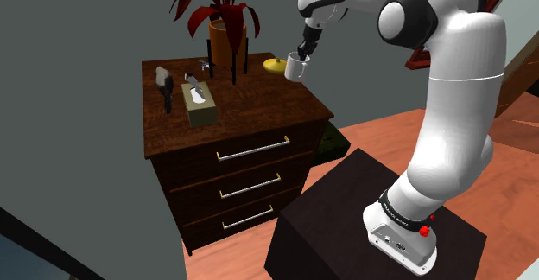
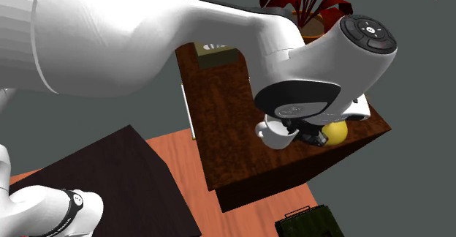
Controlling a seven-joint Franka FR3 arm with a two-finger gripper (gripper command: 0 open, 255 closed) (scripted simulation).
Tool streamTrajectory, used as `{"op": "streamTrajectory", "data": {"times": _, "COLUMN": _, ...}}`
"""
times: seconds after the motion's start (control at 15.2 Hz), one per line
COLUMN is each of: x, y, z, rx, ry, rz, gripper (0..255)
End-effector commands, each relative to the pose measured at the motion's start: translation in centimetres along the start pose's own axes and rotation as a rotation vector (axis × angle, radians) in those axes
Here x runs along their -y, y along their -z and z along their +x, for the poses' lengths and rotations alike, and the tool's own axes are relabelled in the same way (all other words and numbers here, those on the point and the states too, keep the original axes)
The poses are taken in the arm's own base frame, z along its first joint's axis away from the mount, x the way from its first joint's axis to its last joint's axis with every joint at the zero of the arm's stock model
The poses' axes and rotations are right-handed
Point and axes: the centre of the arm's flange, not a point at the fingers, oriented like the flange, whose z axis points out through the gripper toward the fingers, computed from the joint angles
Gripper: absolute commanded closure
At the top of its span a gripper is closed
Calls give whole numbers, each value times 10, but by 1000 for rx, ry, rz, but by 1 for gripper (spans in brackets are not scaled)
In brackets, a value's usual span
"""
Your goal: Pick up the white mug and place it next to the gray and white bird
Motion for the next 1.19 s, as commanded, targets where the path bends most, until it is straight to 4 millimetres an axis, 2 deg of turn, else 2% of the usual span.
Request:
{"op": "streamTrajectory", "data": {"times": 0.0, "x": 0, "y": 12, "z": 2, "rx": 0, "ry": 0, "rz": 0, "gripper": 255}}
{"op": "streamTrajectory", "data": {"times": 1.12, "x": 2, "y": 101, "z": 10, "rx": 0, "ry": 0, "rz": 0, "gripper": 255}}
